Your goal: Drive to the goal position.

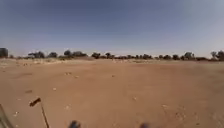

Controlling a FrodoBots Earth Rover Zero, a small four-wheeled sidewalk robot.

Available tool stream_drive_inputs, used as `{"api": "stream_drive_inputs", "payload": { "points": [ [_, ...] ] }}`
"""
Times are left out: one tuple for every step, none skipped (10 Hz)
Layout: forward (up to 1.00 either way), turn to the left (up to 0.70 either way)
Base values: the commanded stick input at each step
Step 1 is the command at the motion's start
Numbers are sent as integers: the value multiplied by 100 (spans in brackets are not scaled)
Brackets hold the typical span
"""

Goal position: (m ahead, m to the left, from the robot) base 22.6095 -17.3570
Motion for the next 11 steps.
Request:
{"api": "stream_drive_inputs", "payload": {
  "points": [
    [70, 0],
    [70, 0],
    [70, 0],
    [70, 0],
    [70, 0],
    [70, 0],
    [70, 0],
    [70, 0],
    [70, 0],
    [70, 0],
    [70, 0]
  ]
}}
